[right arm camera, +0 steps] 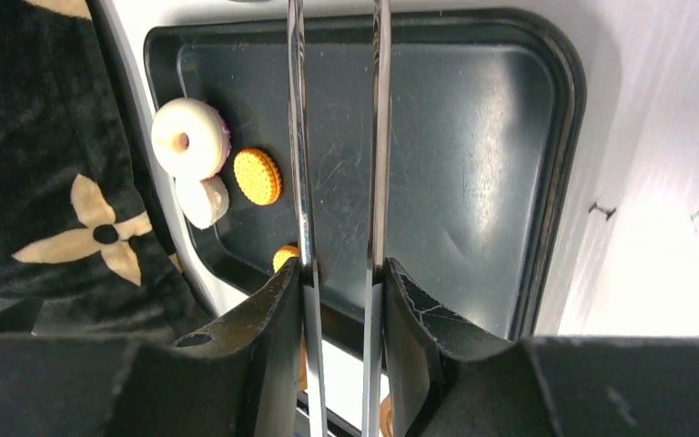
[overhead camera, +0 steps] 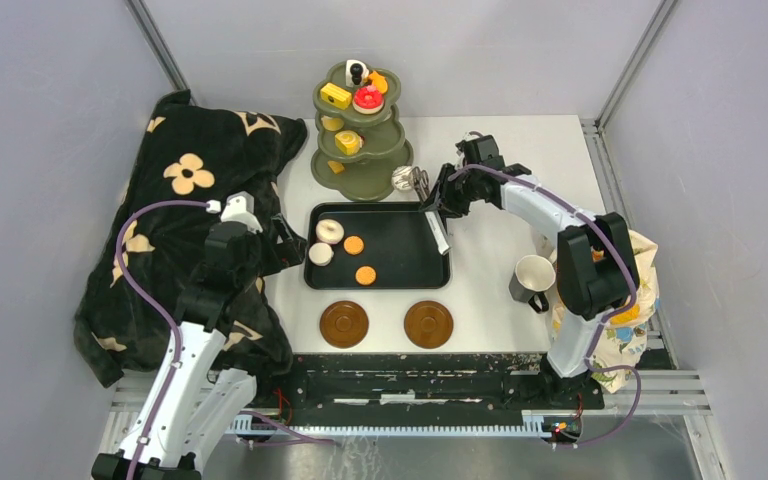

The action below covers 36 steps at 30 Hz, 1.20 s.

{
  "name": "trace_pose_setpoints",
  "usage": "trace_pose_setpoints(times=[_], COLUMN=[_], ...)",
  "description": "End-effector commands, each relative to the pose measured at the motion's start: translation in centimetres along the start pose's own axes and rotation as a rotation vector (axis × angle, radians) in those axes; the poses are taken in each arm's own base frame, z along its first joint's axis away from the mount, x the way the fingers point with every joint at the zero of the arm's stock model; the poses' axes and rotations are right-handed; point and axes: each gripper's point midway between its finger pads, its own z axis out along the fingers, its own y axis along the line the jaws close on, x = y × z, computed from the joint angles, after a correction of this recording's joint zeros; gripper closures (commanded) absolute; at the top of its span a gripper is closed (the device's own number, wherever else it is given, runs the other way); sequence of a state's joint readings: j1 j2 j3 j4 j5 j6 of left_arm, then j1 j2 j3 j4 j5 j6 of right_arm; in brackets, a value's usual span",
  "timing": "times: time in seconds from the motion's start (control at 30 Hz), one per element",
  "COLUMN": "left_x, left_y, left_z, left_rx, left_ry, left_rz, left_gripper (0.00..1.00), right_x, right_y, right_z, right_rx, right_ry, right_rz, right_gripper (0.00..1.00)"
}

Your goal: Serve the afternoon tea

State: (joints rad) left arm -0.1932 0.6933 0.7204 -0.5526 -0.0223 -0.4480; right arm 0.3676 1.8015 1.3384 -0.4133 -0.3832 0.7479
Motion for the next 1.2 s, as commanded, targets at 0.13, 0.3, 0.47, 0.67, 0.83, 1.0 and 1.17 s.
trace_pose_setpoints(times=[0.13, 0.3, 0.47, 0.67, 0.83, 1.0, 1.17], left_x=[-0.7, -0.6, -0.8, -0.6, -0.4, -0.4, -0.4], left_y=[-0.5, -0.7, -0.8, -0.6, -0.5, -0.6, -0.5], left_z=[-0.2, 0.0, -0.3, -0.4, -0.3, -0.4, -0.4], left_rx=[0.012, 0.019, 0.021, 0.013, 0.011, 0.013, 0.010], left_ry=[-0.017, -0.010, -0.015, -0.002, 0.003, 0.002, 0.003], left_rz=[-0.028, -0.033, -0.032, -0.015, -0.018, -0.018, -0.018], left_gripper=[0.01, 0.01, 0.01, 0.01, 0.01, 0.01, 0.01], right_x=[-4.7, -6.2, -7.1, -8.2, -8.9, -9.5, -9.6], right_y=[3.2, 3.0, 3.0, 3.6, 3.6, 3.7, 3.6], right_z=[0.9, 1.7, 3.5, 4.9, 6.2, 7.1, 8.0], right_rx=[-0.088, -0.060, -0.053, -0.085, -0.090, -0.094, -0.100], right_ry=[-0.097, -0.131, -0.107, -0.097, -0.099, -0.096, -0.093], right_rz=[-0.033, -0.043, -0.036, -0.017, -0.006, 0.015, 0.034], right_gripper=[0.99, 0.99, 0.99, 0.97, 0.96, 0.94, 0.91])
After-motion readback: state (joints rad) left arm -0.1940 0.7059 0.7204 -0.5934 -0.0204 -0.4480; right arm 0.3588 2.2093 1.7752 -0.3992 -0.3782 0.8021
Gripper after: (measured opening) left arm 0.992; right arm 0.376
